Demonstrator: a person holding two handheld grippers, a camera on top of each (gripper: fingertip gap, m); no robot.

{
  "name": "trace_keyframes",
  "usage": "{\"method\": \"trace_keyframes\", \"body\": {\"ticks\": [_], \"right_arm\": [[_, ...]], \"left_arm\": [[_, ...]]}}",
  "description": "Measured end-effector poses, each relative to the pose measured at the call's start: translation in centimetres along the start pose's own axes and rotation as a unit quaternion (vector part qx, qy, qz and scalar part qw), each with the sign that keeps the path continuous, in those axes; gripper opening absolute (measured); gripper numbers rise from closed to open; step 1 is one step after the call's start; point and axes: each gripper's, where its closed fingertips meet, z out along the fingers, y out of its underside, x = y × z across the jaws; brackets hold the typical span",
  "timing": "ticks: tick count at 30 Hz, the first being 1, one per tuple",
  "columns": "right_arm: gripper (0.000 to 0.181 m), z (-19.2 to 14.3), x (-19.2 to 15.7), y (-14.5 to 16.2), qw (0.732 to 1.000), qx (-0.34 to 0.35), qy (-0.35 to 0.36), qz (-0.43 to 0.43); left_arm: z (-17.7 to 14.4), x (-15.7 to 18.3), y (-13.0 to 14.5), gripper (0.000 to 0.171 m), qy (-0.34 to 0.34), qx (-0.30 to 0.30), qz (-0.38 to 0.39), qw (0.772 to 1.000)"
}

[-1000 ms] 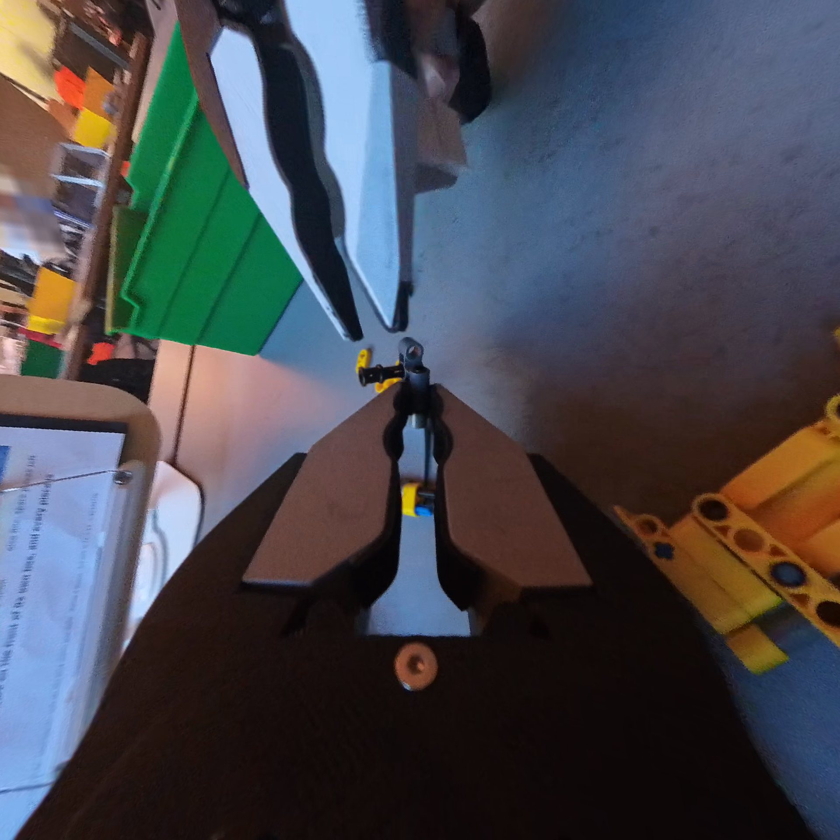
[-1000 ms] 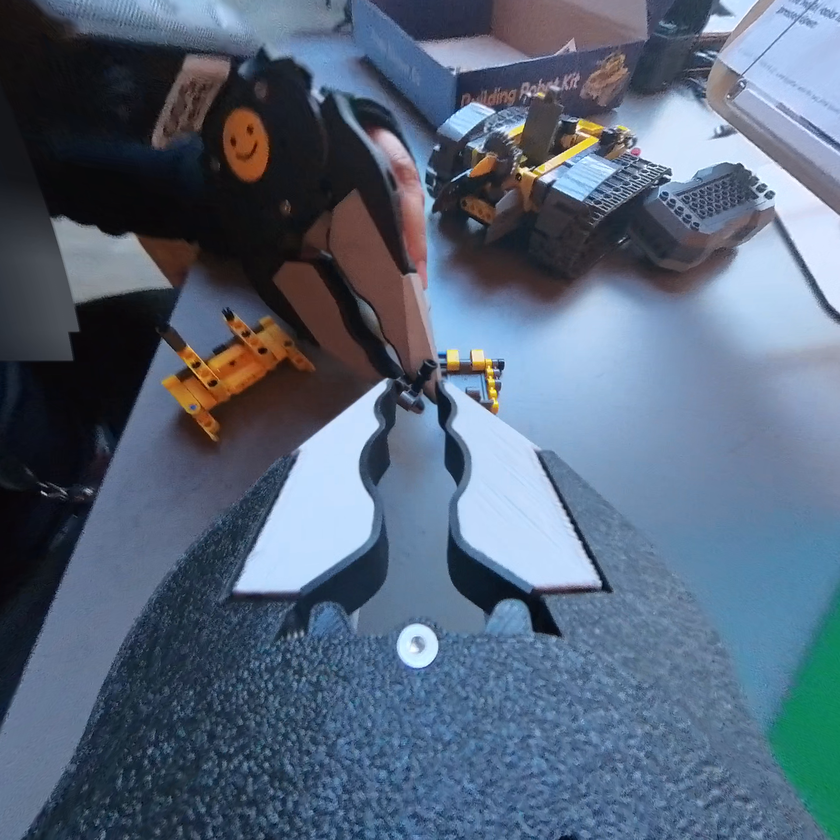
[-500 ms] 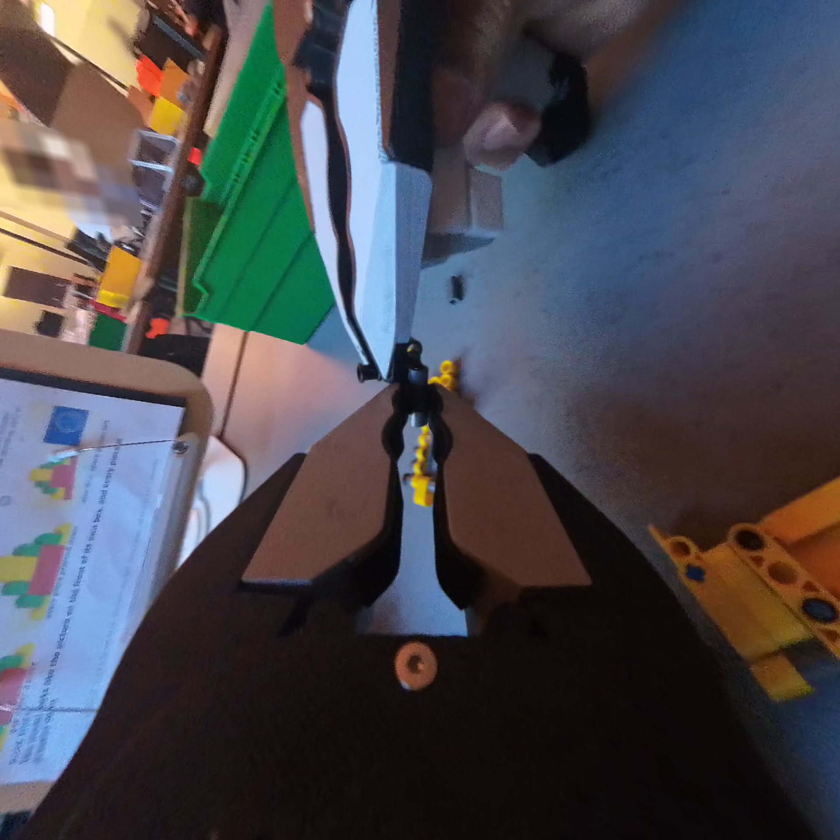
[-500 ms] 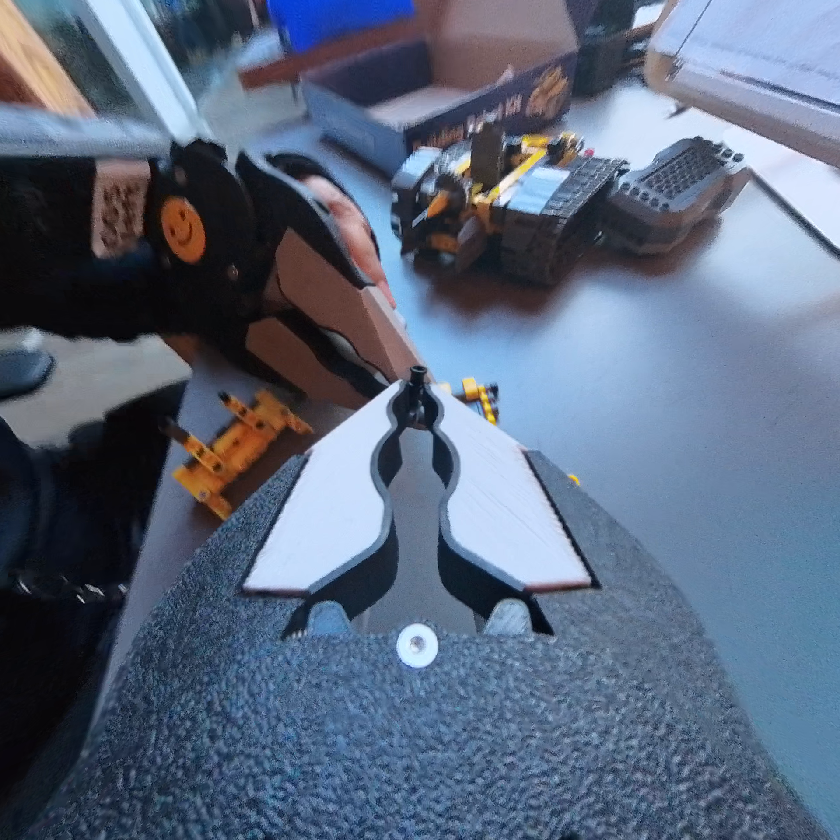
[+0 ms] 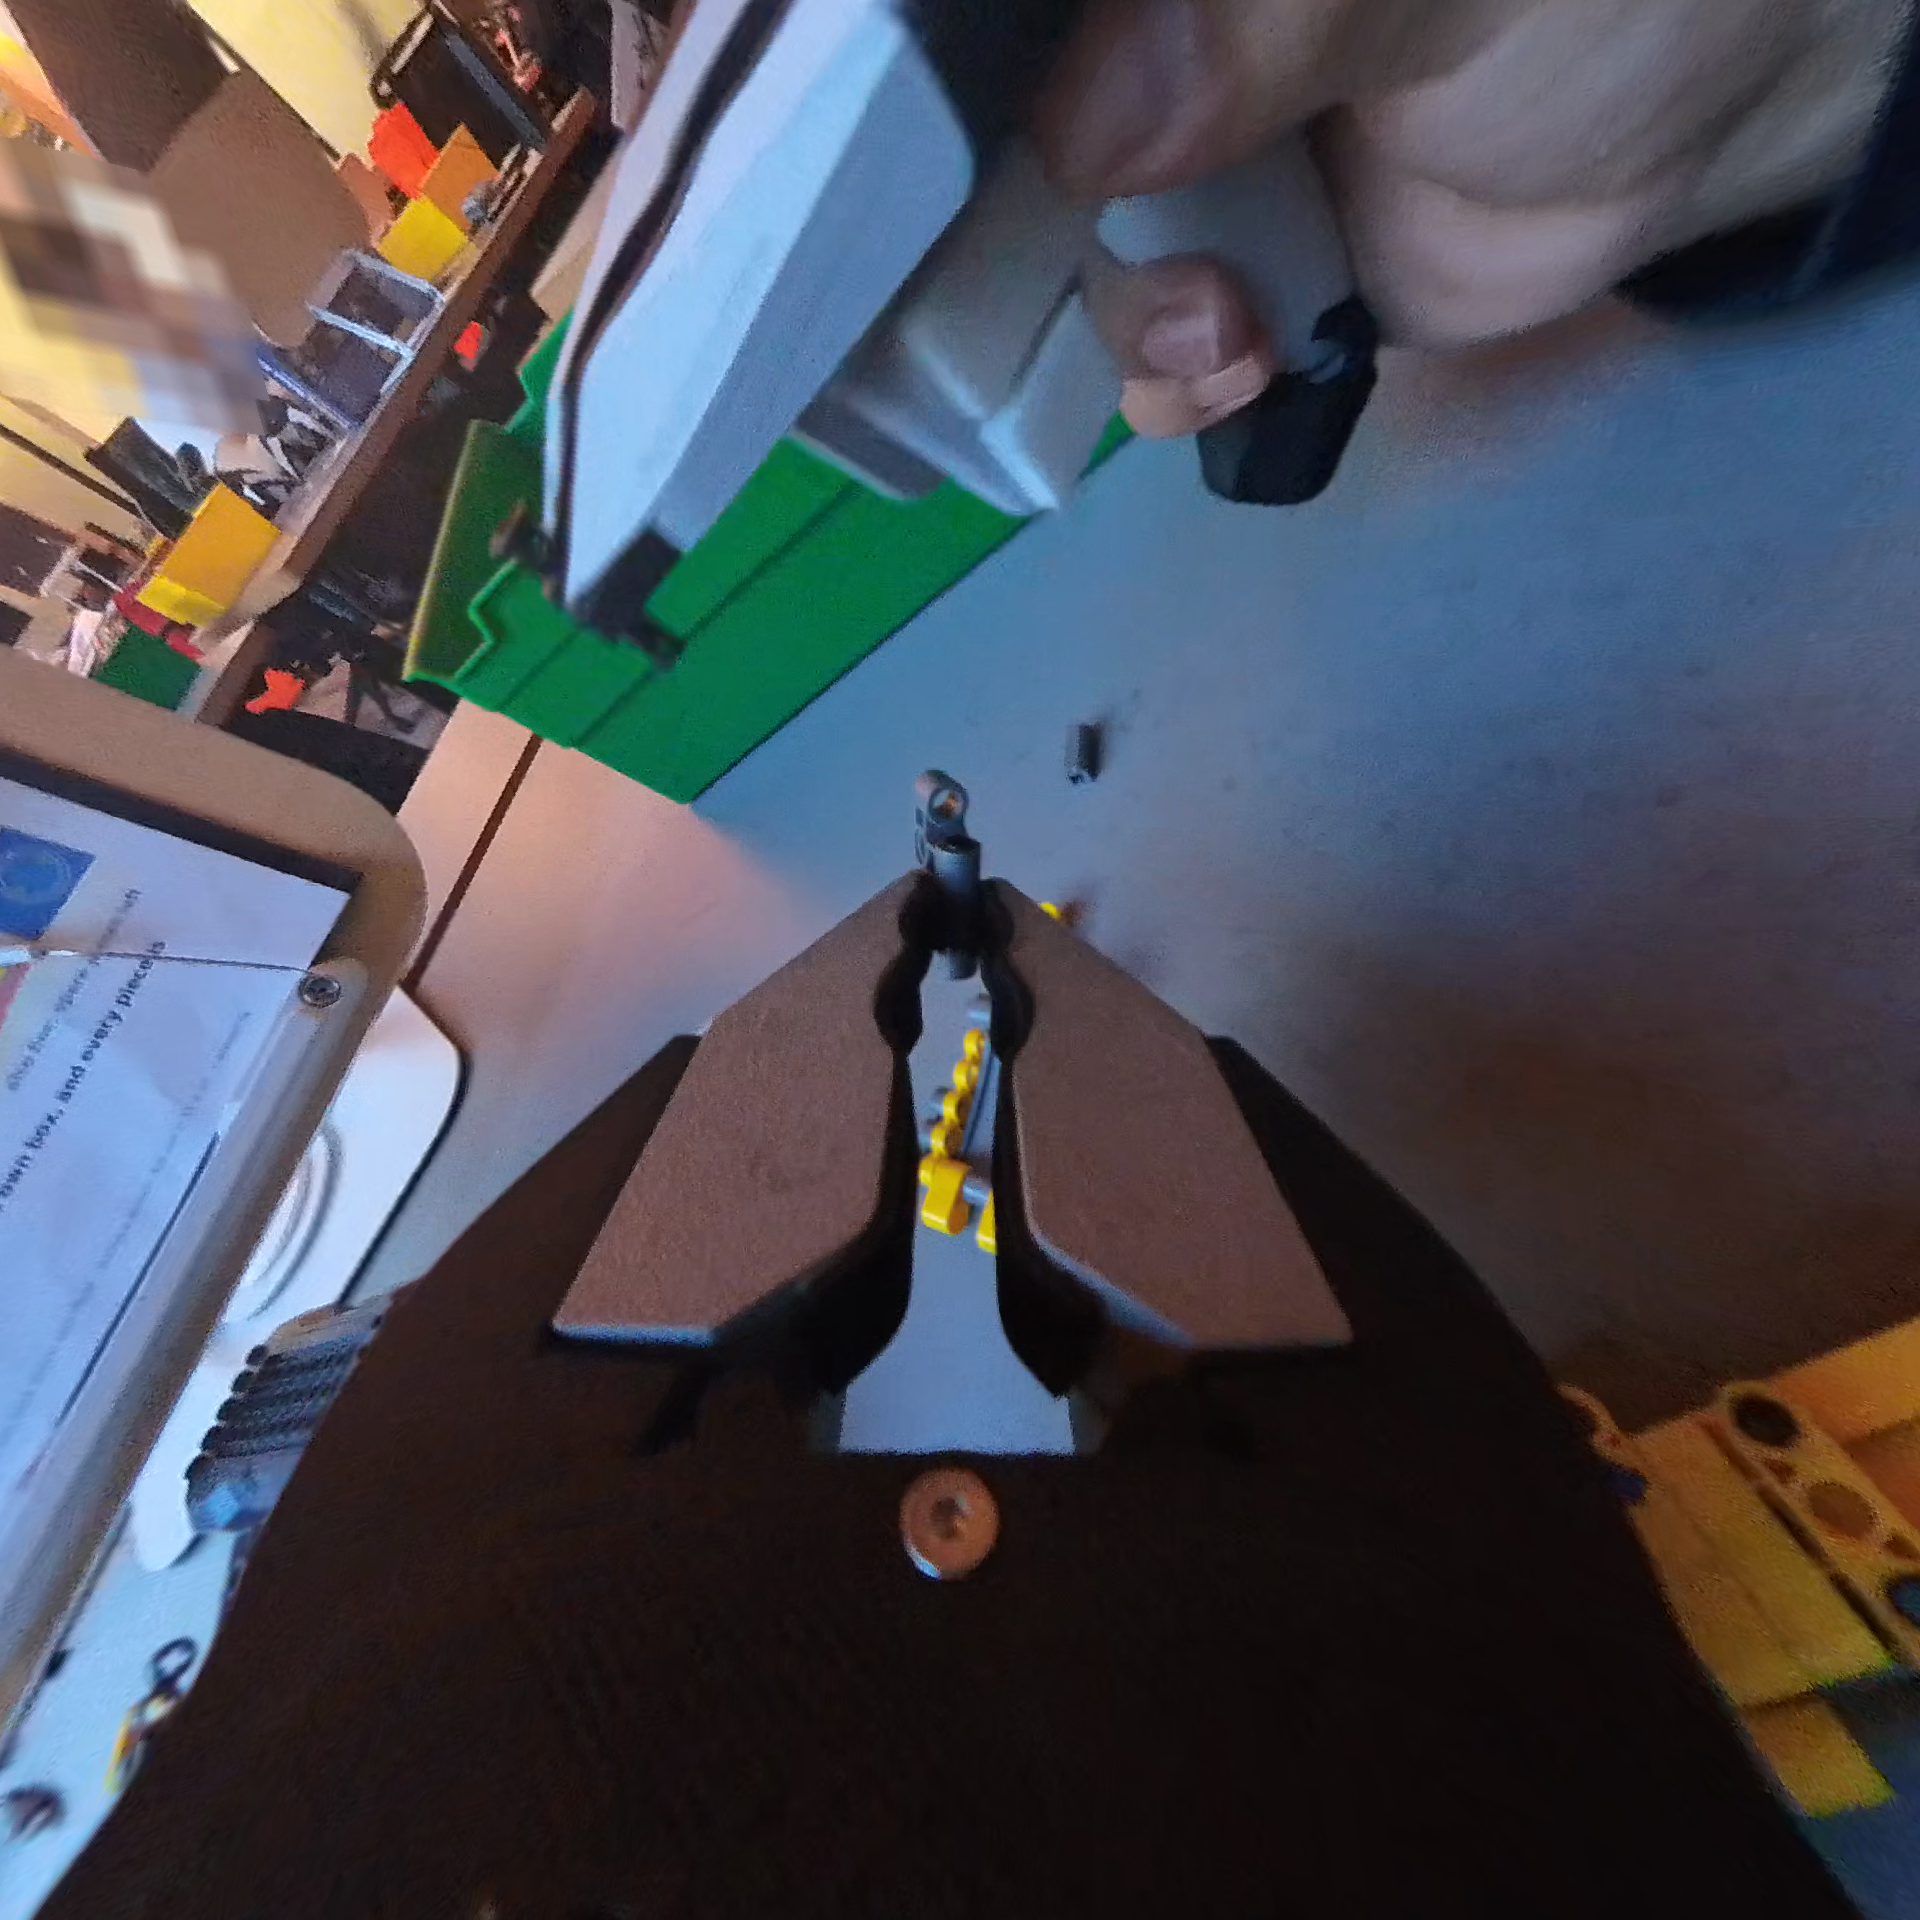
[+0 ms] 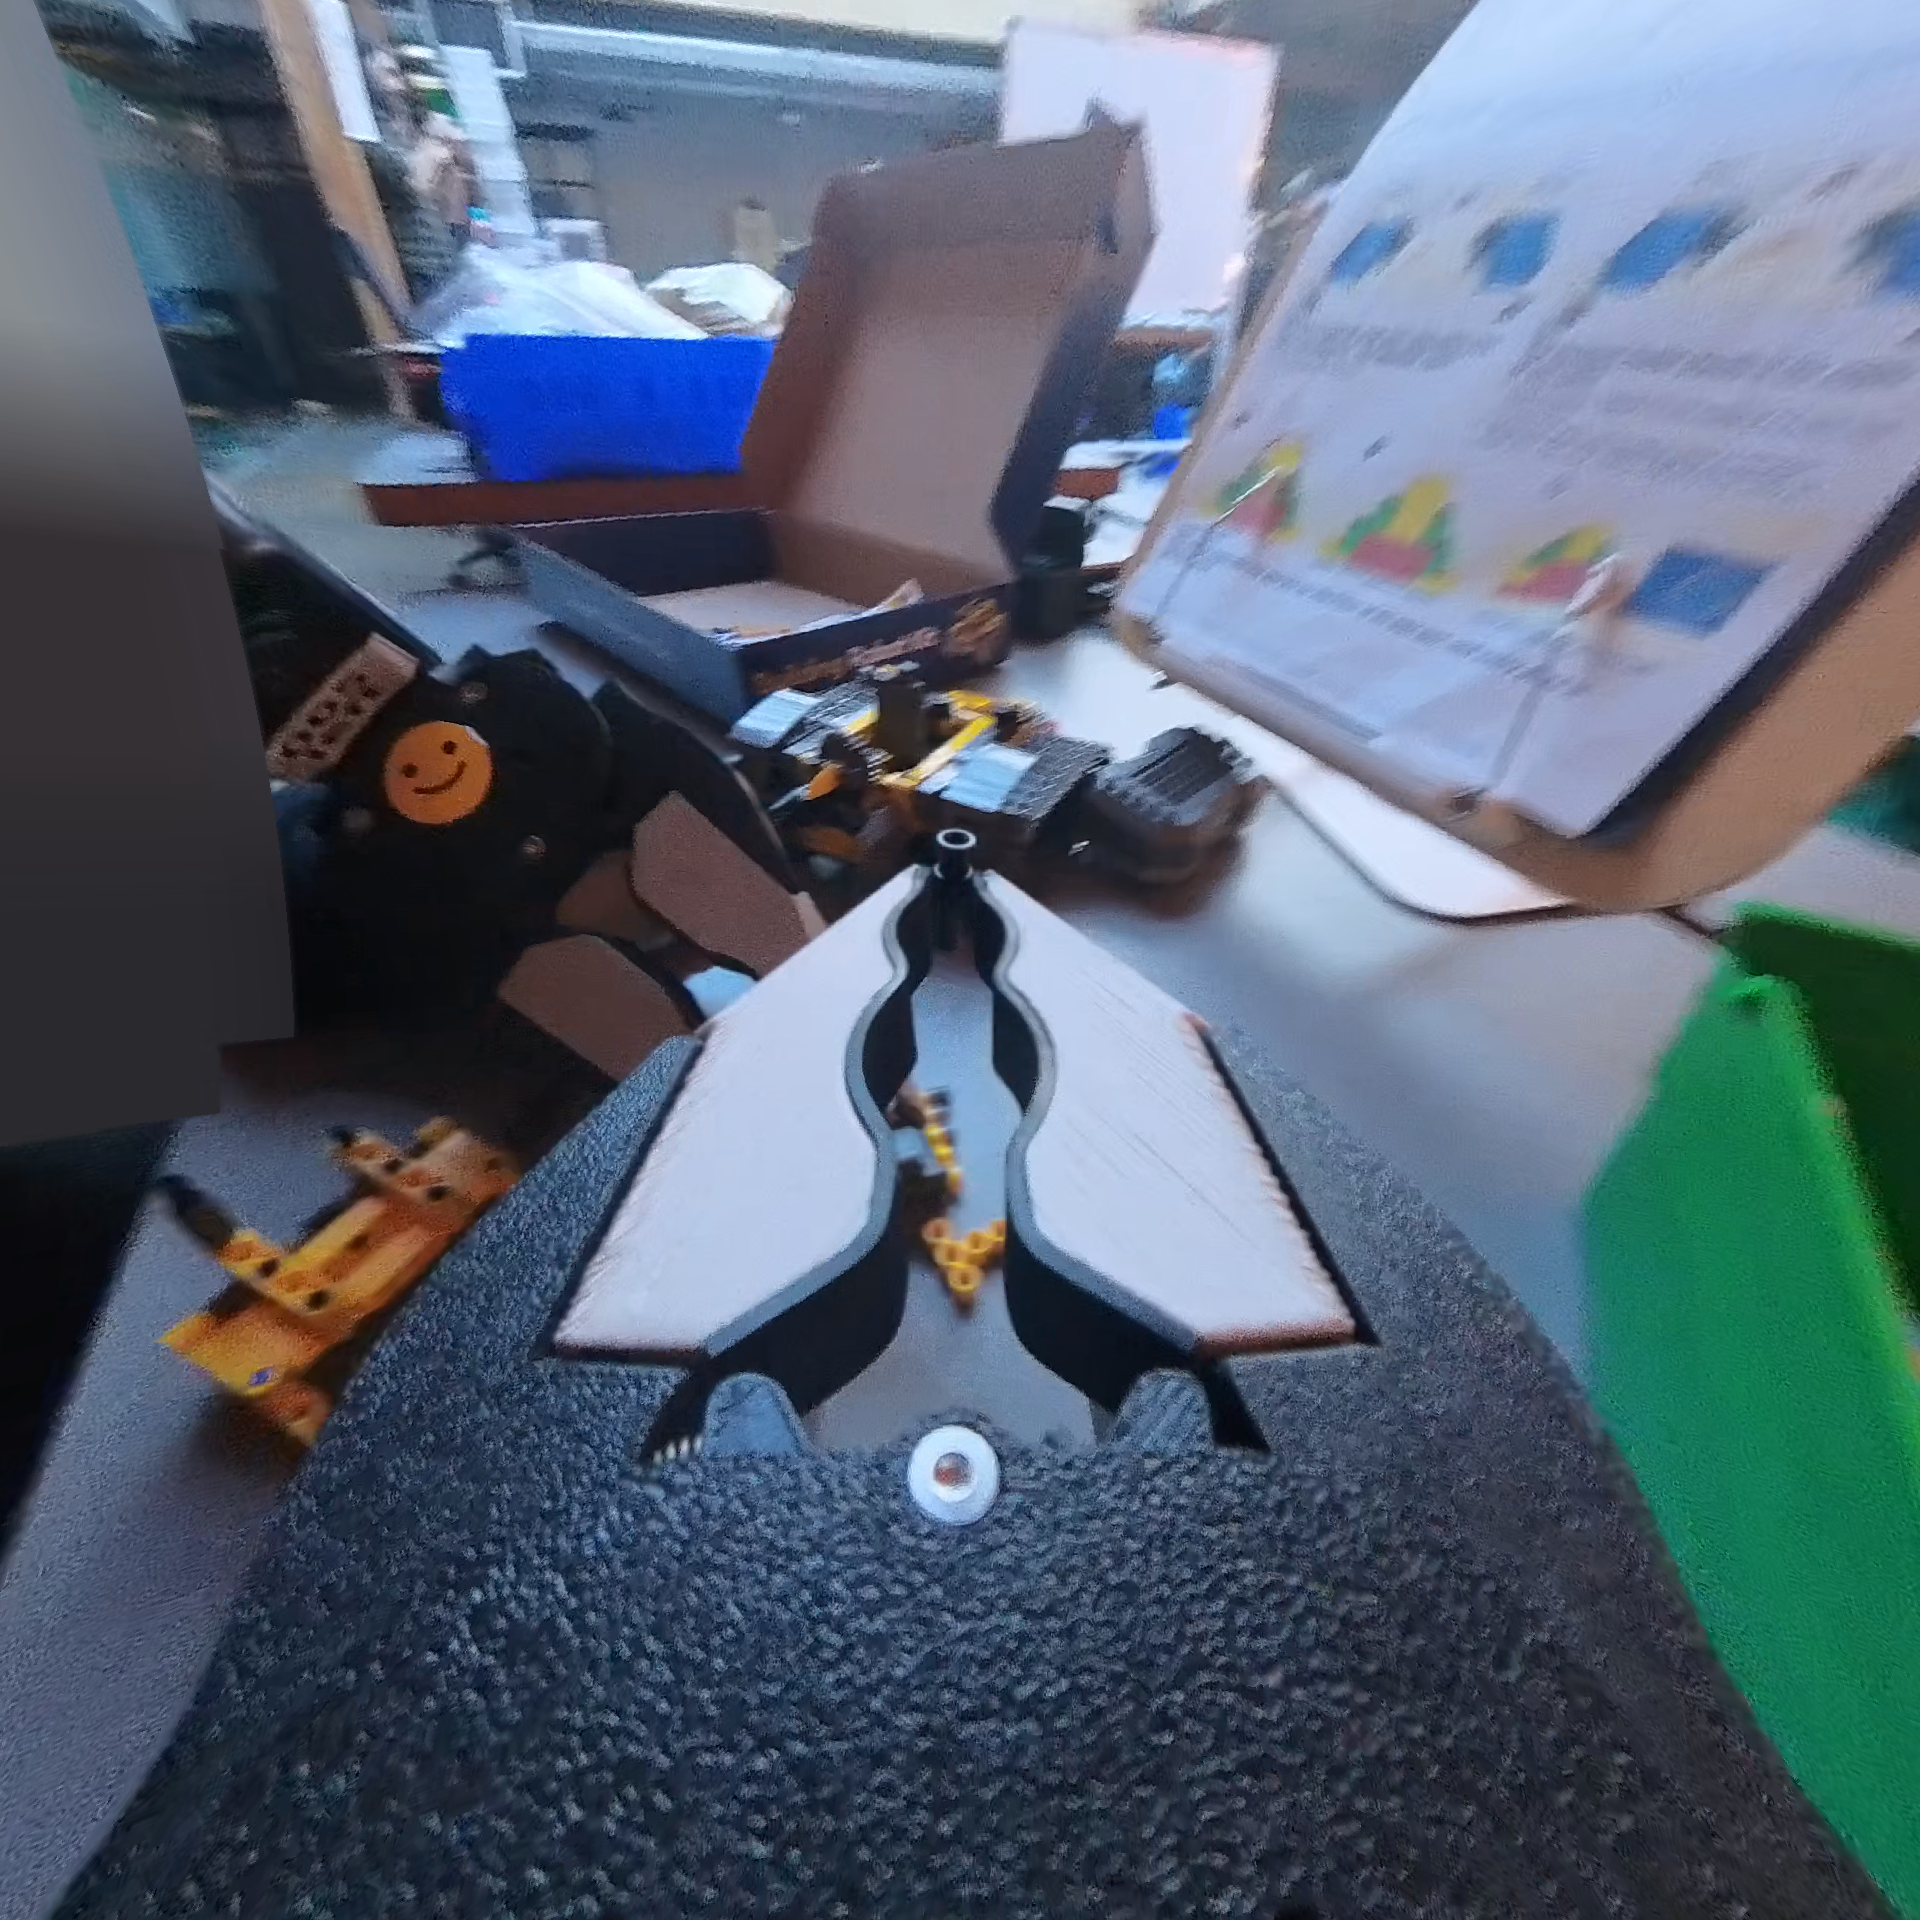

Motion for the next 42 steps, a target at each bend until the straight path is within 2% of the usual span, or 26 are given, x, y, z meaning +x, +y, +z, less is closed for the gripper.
{"method": "trace_keyframes", "body": {"ticks": [4, 7, 10, 12, 14, 16, 19, 21, 23, 25, 28, 30, 32, 35, 37, 39, 42], "right_arm": [[0.003, -2.2, 1.6, -2.1, 0.988, 0.027, 0.107, -0.111], [0.003, -5.9, 3.7, -4.6, 0.952, 0.048, 0.244, -0.181], [0.004, -11.1, 4.9, -7.2, 0.918, 0.064, 0.344, -0.185], [0.003, -13.9, 6.7, -7.5, 0.91, 0.034, 0.382, -0.161], [0.003, -16.1, 9.4, -6.7, 0.906, -0.018, 0.406, -0.119], [0.003, -17.3, 11.7, -4.6, 0.91, -0.084, 0.401, -0.061], [0.01, -18.4, 14.3, 0.8, 0.9, -0.214, 0.379, 0.034], [0.023, -19.0, 14.9, 4.0, 0.882, -0.286, 0.362, 0.093], [0.025, -19.3, 15.2, 4.7, 0.875, -0.31, 0.356, 0.104], [0.025, -19.5, 15.5, 3.8, 0.874, -0.303, 0.366, 0.097], [0.022, -19.1, 15.6, 2.9, 0.878, -0.297, 0.359, 0.11], [0.016, -18.7, 15.9, 0.6, 0.884, -0.257, 0.384, 0.075], [0.013, -16.5, 14.3, -2.8, 0.912, -0.187, 0.363, 0.026], [0.016, -11.1, 10.3, -5.1, 0.958, -0.128, 0.257, 0.002], [0.02, -7.1, 7.0, -4.9, 0.982, -0.115, 0.151, 0.01], [0.02, -3.5, 4.0, -3.3, 0.991, -0.121, 0.052, 0.022], [0.018, 0.6, 3.0, -0.2, 0.991, -0.13, 0.011, -0.002]], "left_arm": [[-0.1, -0.6, -0.2, 0.006, 0.003, 0.017, -0.033, 0.999], [0.1, -0.5, 0.4, 0.006, 0.002, 0.004, -0.022, 1.0], [-0.1, -0.4, 0.4, 0.005, -0.002, 0.002, -0.005, 1.0], [-0.3, -0.5, 0.0, 0.005, -0.007, 0.008, 0.003, 1.0], [-0.5, -0.5, -0.2, 0.005, -0.009, 0.011, 0.006, 1.0], [-0.7, -0.6, -0.3, 0.005, -0.011, 0.014, 0.005, 1.0], [-0.9, -0.4, -0.3, 0.005, -0.007, 0.015, 0.006, 1.0], [-1.0, -0.4, -0.4, 0.005, -0.009, 0.014, 0.015, 1.0], [-0.9, -0.6, 0.0, 0.005, -0.012, 0.006, 0.015, 1.0], [-0.7, -0.9, 0.7, 0.005, -0.011, -0.008, 0.001, 1.0], [-0.6, -1.2, 1.0, 0.005, -0.009, -0.012, -0.022, 1.0], [-0.7, -1.4, 0.9, 0.005, -0.007, -0.003, -0.036, 0.999], [-0.8, -1.7, 0.6, 0.005, -0.002, 0.01, -0.059, 0.998], [-1.1, -2.1, 0.1, 0.005, 0.008, 0.033, -0.097, 0.995], [-1.2, -2.4, 0.1, 0.005, 0.01, 0.04, -0.117, 0.992], [-1.1, -2.7, 0.4, 0.005, 0.007, 0.039, -0.126, 0.991], [-1.1, -3.3, 1.1, 0.005, -0.008, 0.027, -0.123, 0.992]]}}
